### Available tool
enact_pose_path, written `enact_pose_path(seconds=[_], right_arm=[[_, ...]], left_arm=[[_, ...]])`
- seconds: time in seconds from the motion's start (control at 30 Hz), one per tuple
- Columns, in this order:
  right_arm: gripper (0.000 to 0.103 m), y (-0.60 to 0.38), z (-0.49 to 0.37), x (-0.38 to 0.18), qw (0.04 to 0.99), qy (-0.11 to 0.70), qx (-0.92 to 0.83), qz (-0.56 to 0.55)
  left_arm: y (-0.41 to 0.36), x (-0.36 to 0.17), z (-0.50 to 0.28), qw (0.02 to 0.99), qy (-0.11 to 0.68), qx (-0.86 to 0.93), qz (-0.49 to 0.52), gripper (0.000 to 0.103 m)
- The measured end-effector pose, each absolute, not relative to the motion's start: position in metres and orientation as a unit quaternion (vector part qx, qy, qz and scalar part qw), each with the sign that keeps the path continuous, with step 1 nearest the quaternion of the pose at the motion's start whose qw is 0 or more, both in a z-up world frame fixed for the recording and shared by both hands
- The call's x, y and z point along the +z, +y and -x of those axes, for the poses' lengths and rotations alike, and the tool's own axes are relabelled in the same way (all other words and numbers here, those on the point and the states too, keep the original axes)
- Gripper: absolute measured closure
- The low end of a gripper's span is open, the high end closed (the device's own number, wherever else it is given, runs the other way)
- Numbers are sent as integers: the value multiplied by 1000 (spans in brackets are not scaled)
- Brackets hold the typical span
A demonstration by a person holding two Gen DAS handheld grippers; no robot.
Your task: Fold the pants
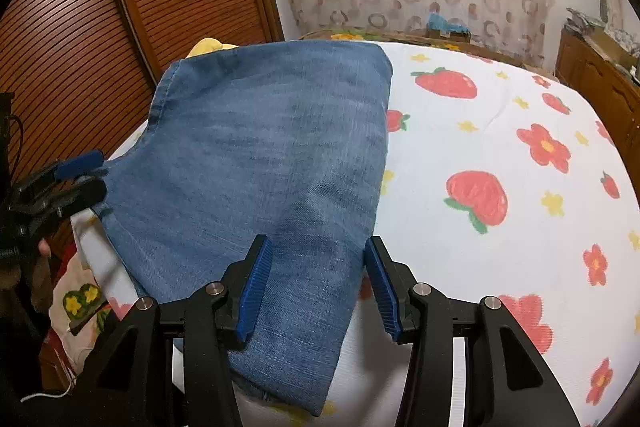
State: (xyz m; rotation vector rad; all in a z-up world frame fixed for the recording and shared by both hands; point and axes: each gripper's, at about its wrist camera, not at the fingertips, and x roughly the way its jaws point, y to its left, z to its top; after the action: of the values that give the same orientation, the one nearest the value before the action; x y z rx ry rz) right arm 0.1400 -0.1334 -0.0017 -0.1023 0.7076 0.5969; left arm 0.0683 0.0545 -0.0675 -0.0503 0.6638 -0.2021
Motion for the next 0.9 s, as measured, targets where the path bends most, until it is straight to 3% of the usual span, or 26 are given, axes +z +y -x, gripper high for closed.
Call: enact_pose_path(seconds=[0.53, 0.9], right_arm=[[54, -126, -144, -8, 891, 343, 295, 34], [91, -126, -145, 0, 879, 338, 337, 6]], left_arm=[[33, -88, -70, 933, 347, -99, 0, 17], [32, -91, -71, 933, 345, -101, 8, 17]])
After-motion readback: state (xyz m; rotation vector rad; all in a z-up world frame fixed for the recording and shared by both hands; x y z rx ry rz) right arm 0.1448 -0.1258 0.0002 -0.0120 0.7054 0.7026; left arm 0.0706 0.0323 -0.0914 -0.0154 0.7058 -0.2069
